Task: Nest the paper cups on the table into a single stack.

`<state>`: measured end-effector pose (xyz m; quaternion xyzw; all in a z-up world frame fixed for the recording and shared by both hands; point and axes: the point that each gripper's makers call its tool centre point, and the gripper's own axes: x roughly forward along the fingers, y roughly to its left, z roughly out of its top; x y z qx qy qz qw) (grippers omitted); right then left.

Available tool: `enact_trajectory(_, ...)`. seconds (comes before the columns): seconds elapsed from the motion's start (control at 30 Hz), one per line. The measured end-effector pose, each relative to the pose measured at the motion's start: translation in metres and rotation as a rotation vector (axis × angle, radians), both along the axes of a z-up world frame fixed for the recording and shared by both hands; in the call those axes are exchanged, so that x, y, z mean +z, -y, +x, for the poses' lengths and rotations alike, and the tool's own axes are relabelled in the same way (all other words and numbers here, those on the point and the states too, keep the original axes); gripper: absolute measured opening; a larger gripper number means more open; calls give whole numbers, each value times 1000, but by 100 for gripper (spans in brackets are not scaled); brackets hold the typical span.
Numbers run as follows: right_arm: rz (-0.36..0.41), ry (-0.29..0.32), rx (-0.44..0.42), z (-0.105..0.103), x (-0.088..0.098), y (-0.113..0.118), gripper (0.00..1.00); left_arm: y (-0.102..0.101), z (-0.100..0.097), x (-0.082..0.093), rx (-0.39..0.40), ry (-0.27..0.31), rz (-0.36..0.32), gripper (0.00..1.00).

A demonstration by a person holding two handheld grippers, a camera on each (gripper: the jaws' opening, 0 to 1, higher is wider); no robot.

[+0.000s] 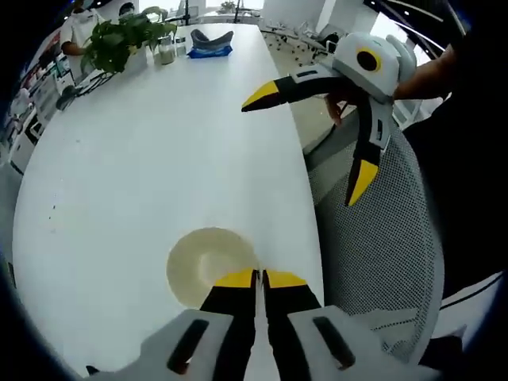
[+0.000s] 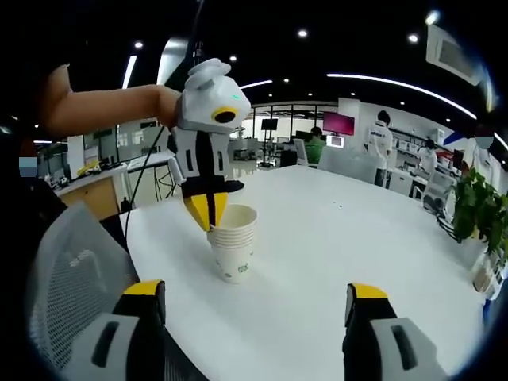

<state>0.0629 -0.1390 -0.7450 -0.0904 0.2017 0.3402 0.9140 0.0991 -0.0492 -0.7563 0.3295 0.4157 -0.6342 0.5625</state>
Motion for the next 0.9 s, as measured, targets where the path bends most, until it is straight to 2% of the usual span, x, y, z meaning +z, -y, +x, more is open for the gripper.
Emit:
enact_trajectory(0.2, -1, -3, 6, 0, -1, -1, 95, -1, -1, 2, 3, 25, -1, 1)
enact_trajectory(0.3, -1, -5, 11, -1, -1, -2, 95, -2, -1, 8, 19, 32, -22, 1)
enact_trajectory(0.37, -2, -5, 15, -2, -1, -3, 95, -5, 4, 13, 26, 57, -49, 4)
enact_trajectory(0.53, -8, -10, 24, -3, -3, -4, 95, -15, 14, 20, 61, 132, -94, 16)
enact_trajectory(0.6, -8, -10, 25, -3, -3, -4, 95, -17, 24, 24, 98, 173, -142, 20)
enact_trajectory(0.67, -7, -12, 25, -2, -3, -4, 95, -15, 24, 31, 130, 194, -194, 28)
enact_trajectory(0.73, -1, -15, 22, -2, -2, -3, 95, -19, 24, 33, 155, 193, -208, 33)
enact_trajectory(0.8, 2, -15, 20, -1, -2, -2, 95, -25, 33, 36, 188, 225, -233, 37)
enact_trajectory(0.9, 22, -18, 8, 1, 2, -1, 96, -31, 36, 35, 217, 237, -251, 42)
